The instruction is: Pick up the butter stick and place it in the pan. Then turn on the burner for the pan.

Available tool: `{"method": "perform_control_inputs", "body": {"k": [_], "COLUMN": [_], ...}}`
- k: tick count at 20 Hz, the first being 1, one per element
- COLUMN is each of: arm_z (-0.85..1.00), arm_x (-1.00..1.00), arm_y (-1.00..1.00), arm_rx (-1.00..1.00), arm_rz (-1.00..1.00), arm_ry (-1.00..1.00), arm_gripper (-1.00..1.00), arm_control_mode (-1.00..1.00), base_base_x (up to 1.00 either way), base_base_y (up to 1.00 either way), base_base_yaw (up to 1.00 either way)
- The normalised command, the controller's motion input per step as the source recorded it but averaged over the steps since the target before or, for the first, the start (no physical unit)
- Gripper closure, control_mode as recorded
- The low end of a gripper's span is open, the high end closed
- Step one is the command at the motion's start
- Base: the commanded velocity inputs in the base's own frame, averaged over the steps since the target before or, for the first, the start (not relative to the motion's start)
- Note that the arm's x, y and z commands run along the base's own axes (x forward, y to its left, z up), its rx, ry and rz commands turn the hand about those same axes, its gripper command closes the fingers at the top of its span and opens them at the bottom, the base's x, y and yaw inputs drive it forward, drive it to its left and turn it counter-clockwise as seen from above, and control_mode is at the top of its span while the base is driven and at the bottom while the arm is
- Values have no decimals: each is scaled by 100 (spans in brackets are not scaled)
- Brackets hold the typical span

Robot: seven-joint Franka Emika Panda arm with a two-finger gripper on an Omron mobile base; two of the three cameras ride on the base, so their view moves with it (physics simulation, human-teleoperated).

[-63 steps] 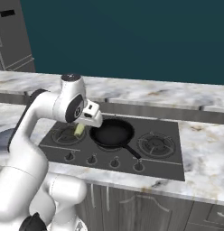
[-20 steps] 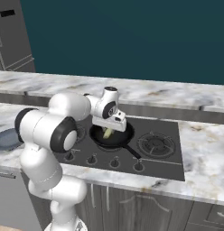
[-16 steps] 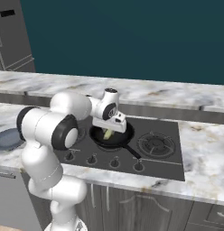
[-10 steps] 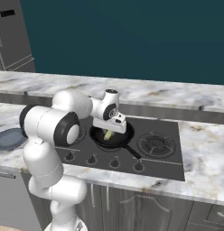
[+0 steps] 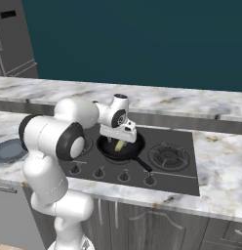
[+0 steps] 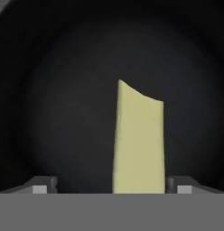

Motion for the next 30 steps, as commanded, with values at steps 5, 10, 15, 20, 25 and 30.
{"method": "perform_control_inputs", "body": {"k": [5, 10, 15, 20, 25, 30], "arm_z": [18, 7, 28, 26, 8, 0], "arm_x": [0, -1, -58, -87, -87, -80], "arm_y": [11, 6, 15, 32, 29, 23], "arm_rx": [0, -1, -4, -5, -1, 0], "arm_rz": [0, 0, 0, 0, 0, 0], "arm_ry": [0, 0, -8, -9, -2, 0], "arm_gripper": [-100, -100, -100, -100, -100, -100], "arm_control_mode": [-100, -100, -100, -100, -100, -100], "base_base_x": [0, 0, 0, 0, 0, 0], "base_base_y": [0, 0, 0, 0, 0, 0], "base_base_yaw": [0, 0, 0, 0, 0, 0]}}
